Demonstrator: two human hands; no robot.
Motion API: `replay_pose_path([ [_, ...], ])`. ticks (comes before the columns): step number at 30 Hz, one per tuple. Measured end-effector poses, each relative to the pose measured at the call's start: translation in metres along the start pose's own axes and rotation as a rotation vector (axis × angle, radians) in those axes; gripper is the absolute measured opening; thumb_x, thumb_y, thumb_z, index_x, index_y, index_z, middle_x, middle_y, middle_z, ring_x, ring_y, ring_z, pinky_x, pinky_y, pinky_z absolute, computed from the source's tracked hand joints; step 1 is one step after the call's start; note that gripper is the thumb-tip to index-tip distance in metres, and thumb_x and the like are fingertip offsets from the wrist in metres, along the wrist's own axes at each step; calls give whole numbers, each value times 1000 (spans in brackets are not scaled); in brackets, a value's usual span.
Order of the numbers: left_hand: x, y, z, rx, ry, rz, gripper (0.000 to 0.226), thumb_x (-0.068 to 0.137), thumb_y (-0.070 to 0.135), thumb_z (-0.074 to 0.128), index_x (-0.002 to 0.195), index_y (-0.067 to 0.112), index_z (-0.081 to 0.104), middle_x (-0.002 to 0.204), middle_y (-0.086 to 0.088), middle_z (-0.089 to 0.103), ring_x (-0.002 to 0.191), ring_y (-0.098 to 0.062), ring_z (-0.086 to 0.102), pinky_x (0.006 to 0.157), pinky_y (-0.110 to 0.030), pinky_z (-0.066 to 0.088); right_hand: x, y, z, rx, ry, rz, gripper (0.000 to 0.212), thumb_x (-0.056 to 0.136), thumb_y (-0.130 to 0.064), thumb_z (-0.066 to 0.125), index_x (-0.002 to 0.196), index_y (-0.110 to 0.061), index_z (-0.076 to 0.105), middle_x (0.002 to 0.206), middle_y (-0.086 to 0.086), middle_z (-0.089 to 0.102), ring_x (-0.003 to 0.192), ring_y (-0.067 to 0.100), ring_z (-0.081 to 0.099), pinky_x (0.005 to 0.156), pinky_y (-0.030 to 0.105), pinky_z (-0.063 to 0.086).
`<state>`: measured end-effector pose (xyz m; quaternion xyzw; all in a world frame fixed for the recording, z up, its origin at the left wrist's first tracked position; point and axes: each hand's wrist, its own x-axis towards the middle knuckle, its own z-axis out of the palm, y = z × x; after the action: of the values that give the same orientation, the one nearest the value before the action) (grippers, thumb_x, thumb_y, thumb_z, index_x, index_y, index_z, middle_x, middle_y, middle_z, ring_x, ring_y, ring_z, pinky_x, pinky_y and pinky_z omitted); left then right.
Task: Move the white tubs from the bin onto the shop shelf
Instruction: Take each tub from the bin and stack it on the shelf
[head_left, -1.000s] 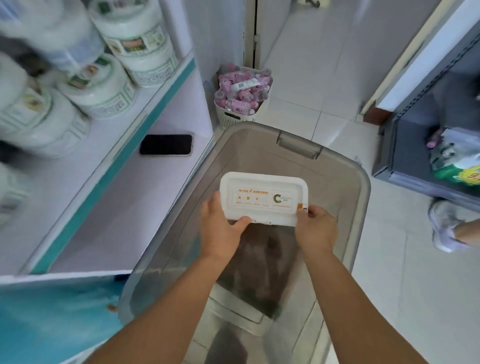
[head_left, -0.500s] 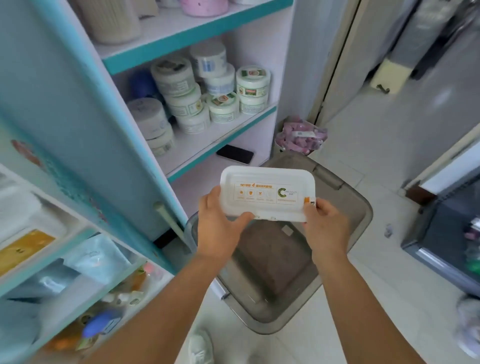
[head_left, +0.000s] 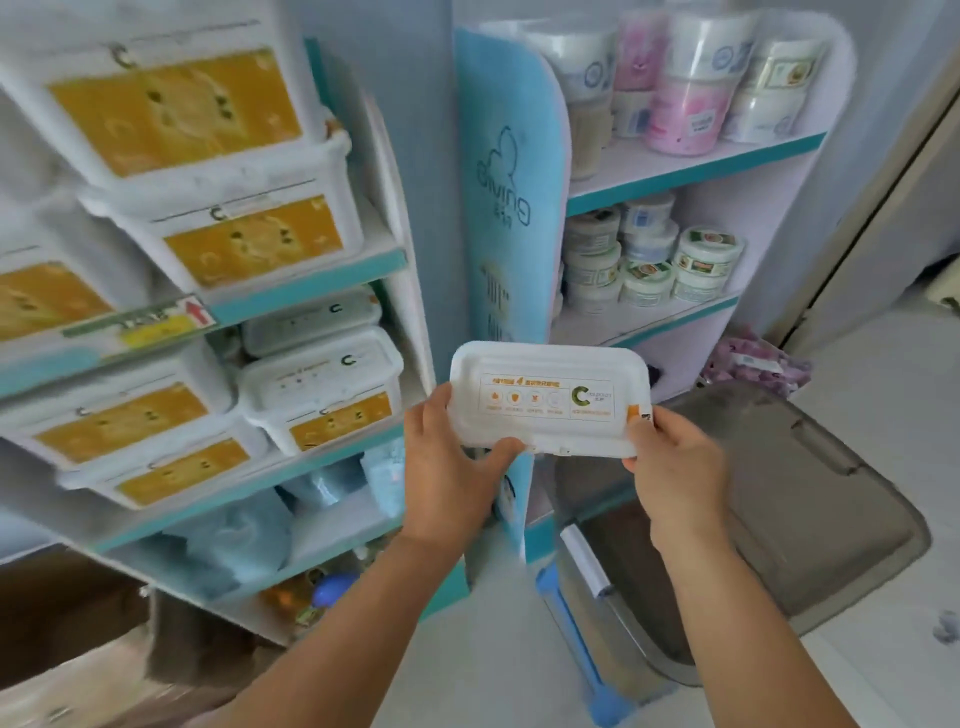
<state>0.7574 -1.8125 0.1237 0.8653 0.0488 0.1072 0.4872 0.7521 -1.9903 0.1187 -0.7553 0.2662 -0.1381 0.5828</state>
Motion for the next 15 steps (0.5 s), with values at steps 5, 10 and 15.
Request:
replay_pose_path([
  [5,-6,-24,-62,9,86,-14,79,72,29,80,138,18,38,128,3,40,112,-15,47,103,-31,42,-41,-23,43,37,-84,-53,28,91,-18,55,68,-33,61,79,-14,66,84,17,66,75,37,57],
  [10,-9,-42,-109,22,168,-30,79,73,27,80,139,15,38,129,-2,40,111,-16,47,102,-27,41,-67,-40,83,56,-150,-96,22,88,-17,53,75,-24,68,79,-9,68,81,22,66,74,38,56],
  [15,-3,-53,-138,34,229,-39,80,76,27,78,141,14,34,130,-3,39,112,-16,45,97,-21,37,-78,-53,119,30,-196,-151,30,83,-28,51,68,-50,65,89,-4,70,86,25,65,75,45,57],
])
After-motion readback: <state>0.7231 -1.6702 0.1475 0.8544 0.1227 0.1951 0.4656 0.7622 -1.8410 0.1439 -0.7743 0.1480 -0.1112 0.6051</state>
